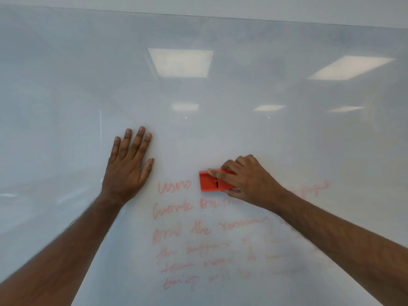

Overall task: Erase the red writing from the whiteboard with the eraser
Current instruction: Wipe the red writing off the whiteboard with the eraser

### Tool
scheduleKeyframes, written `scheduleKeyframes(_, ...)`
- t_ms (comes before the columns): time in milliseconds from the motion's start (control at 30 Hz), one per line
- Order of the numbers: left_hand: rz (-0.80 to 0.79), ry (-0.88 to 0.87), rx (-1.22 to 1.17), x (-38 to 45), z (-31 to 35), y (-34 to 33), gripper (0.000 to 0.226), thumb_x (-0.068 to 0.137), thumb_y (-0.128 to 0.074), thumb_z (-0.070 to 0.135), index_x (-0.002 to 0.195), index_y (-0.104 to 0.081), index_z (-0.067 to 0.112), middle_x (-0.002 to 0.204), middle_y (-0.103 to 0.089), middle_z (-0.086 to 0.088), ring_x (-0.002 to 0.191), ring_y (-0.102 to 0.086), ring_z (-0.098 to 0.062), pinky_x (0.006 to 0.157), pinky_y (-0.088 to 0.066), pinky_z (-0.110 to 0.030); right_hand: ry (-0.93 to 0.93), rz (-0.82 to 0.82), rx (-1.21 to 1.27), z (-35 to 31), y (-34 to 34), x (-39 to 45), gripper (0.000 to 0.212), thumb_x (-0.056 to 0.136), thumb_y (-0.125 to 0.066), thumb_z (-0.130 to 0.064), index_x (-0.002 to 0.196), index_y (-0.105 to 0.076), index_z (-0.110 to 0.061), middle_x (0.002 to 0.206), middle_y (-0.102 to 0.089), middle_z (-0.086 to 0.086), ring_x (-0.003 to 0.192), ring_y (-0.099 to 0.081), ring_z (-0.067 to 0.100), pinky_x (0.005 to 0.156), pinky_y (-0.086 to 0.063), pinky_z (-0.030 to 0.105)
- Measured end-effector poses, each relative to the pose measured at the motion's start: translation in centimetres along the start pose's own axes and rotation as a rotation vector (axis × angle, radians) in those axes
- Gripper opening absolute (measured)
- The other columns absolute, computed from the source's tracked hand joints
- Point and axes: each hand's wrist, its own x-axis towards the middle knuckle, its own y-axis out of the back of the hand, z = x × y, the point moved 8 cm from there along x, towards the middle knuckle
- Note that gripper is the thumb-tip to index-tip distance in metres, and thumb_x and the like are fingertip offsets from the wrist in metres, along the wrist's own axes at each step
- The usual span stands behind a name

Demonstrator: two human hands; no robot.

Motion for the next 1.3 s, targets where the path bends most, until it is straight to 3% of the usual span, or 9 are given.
scheduleKeyframes(200,0.011,-0.009,0.003,-0.2,-0.1,-0.1,0.069,0.113,-0.033,0.043,0.176,-0.015,0.021,0.184,-0.01,0.001,0.171,-0.006,-0.028,0.138,-0.006,-0.052,0.06,-0.059,-0.025,1.8,0.4,-2.9,0.068,0.088,-0.076,-0.038,0.15,-0.05,-0.029,0.117,-0.066,0.003,0.088,-0.059,0.026,0.075,-0.048,0.044)
scheduleKeyframes(400,0.02,0.0,-0.004,-0.3,-0.1,-0.2,0.069,0.113,-0.032,0.043,0.176,-0.015,0.021,0.185,-0.009,0.002,0.171,-0.006,-0.027,0.138,-0.008,-0.054,-0.163,0.024,-0.014,6.3,2.4,-1.2,0.066,0.092,-0.075,-0.044,0.151,-0.054,-0.027,0.116,-0.063,0.003,0.088,-0.056,0.025,0.076,-0.043,0.042)
scheduleKeyframes(567,0.014,0.002,-0.004,-0.4,-0.1,-0.3,0.068,0.113,-0.031,0.043,0.176,-0.015,0.021,0.185,-0.009,0.002,0.171,-0.006,-0.027,0.138,-0.008,-0.054,-0.284,0.061,0.056,4.7,2.4,2.9,0.069,0.088,-0.079,-0.044,0.151,-0.055,-0.029,0.116,-0.063,0.003,0.092,-0.057,0.027,0.08,-0.043,0.044)
scheduleKeyframes(833,0.009,-0.005,-0.01,-0.7,-0.2,-0.2,0.068,0.113,-0.031,0.041,0.176,-0.015,0.021,0.185,-0.01,0.002,0.171,-0.006,-0.026,0.138,-0.006,-0.052,-0.045,-0.019,-0.002,-4.0,-0.6,2.4,0.065,0.097,-0.063,-0.049,0.155,-0.044,-0.028,0.115,-0.061,0.003,0.089,-0.056,0.025,0.075,-0.045,0.044)
scheduleKeyframes(1067,0.009,-0.008,-0.005,-0.8,-0.2,-0.2,0.068,0.113,-0.031,0.042,0.176,-0.015,0.021,0.184,-0.011,0.001,0.171,-0.006,-0.026,0.139,-0.005,-0.05,0.087,-0.094,-0.067,-1.9,-0.2,-0.4,0.068,0.093,-0.063,-0.045,0.154,-0.038,-0.03,0.117,-0.064,0.004,0.089,-0.058,0.026,0.074,-0.047,0.044)
scheduleKeyframes(1300,0.009,-0.003,-0.002,-1.0,-0.3,-0.3,0.069,0.112,-0.032,0.042,0.176,-0.014,0.022,0.184,-0.01,0.002,0.171,-0.006,-0.026,0.138,-0.006,-0.052,-0.23,-0.012,-0.02,4.2,2.3,1.9,0.071,0.09,-0.076,-0.048,0.154,-0.051,-0.028,0.117,-0.063,0.004,0.091,-0.058,0.026,0.075,-0.044,0.042)
